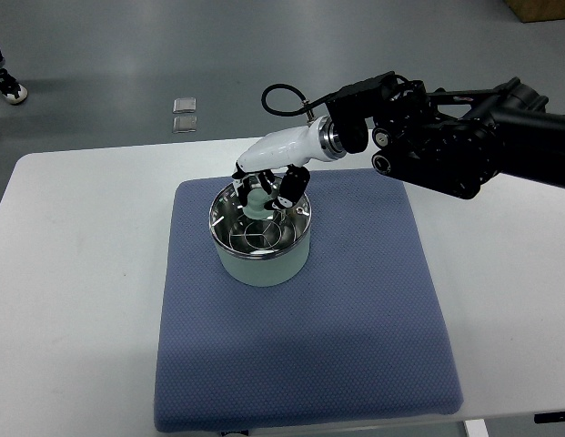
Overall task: Open lid and place right of pot
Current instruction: 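Lift the glass lid off the pot and carry it beside the pot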
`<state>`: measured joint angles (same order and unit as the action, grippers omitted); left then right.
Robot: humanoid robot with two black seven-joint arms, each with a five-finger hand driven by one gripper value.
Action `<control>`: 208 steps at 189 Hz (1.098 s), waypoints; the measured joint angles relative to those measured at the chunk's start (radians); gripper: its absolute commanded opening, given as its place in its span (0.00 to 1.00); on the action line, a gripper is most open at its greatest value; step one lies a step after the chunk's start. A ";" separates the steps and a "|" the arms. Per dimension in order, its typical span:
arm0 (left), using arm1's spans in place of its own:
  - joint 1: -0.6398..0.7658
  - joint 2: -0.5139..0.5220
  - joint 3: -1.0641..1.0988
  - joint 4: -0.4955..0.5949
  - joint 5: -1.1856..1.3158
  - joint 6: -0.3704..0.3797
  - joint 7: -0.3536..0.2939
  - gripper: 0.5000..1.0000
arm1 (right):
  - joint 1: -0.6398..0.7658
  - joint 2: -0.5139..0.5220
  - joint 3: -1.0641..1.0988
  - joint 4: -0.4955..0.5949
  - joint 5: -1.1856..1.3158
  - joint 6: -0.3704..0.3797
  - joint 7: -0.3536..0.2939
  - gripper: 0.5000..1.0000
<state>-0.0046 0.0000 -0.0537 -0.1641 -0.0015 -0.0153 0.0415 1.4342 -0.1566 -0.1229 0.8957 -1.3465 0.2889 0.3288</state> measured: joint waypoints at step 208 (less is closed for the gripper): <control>0.000 0.000 0.000 0.000 0.000 0.000 0.000 1.00 | 0.064 -0.078 0.039 0.082 0.066 0.068 0.012 0.00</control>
<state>-0.0046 0.0000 -0.0537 -0.1641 -0.0015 -0.0153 0.0415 1.4985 -0.2343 -0.0834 0.9775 -1.2807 0.3569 0.3411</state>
